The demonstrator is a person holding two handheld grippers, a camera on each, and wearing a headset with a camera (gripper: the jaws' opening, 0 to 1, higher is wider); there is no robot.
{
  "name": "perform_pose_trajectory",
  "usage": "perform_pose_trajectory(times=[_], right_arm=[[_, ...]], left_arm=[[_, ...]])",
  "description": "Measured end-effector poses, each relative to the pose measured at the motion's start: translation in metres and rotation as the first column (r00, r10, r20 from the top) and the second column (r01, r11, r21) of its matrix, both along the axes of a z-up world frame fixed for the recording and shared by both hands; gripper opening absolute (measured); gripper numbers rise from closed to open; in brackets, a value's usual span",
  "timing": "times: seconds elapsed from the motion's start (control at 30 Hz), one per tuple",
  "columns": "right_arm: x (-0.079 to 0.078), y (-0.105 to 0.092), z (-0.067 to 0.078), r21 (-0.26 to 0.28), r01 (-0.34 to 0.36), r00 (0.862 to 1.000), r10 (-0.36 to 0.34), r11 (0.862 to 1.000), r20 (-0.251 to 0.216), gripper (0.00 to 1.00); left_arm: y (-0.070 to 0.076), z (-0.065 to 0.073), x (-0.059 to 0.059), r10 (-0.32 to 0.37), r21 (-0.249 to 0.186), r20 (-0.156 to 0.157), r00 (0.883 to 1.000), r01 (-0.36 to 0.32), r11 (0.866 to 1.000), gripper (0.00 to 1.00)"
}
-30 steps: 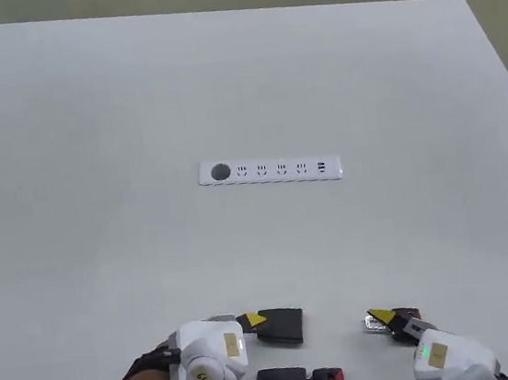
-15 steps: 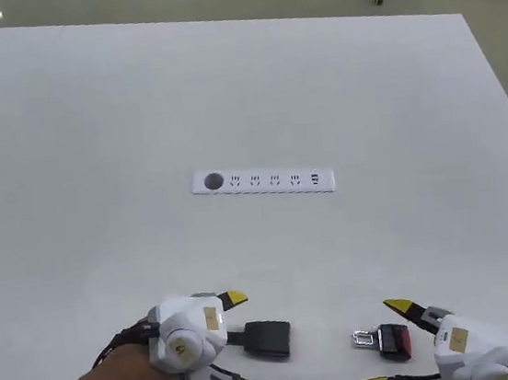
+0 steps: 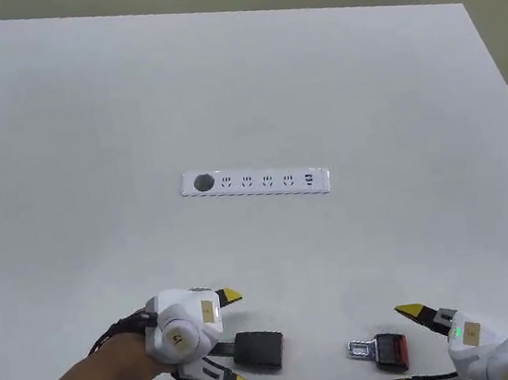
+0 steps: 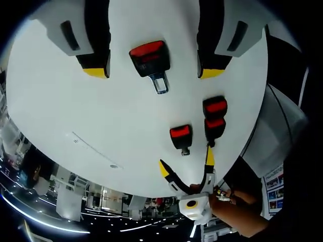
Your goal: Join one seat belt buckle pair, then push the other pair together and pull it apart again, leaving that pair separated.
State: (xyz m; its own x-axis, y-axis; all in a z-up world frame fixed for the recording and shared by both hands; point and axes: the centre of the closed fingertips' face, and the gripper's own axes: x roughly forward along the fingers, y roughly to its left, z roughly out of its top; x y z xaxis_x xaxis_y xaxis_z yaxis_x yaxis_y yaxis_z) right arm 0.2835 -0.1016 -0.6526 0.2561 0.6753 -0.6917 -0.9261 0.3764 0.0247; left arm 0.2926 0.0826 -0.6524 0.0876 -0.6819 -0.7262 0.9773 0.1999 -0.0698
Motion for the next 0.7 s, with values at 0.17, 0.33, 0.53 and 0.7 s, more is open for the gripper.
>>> perform_pose_trajectory(times=[0.17,0.33,0.53,0.7], right_arm=[[0.001,-0.006,-0.008,-0.003,-0.003,0.999,0.003,1.0,-0.033,0.68],[0.002,-0.01,-0.013,-0.009,-0.01,0.999,0.009,1.0,-0.051,0.65],[-0.001,-0.013,-0.022,-0.022,-0.034,0.996,0.031,0.999,-0.086,0.56],[0.001,-0.012,-0.024,-0.034,-0.055,0.995,0.051,0.998,-0.09,0.51]], left_arm=[[0.001,-0.012,0.001,-0.014,0.017,-0.011,1.0,0.014,1.0,0.81],[0.002,-0.022,0.001,-0.025,0.027,-0.024,0.999,0.025,0.999,0.74],[0.003,-0.031,0.001,-0.058,0.041,-0.015,0.998,0.059,0.997,0.69],[0.005,-0.037,0.001,-0.077,0.064,-0.001,0.997,0.077,0.995,0.6]])
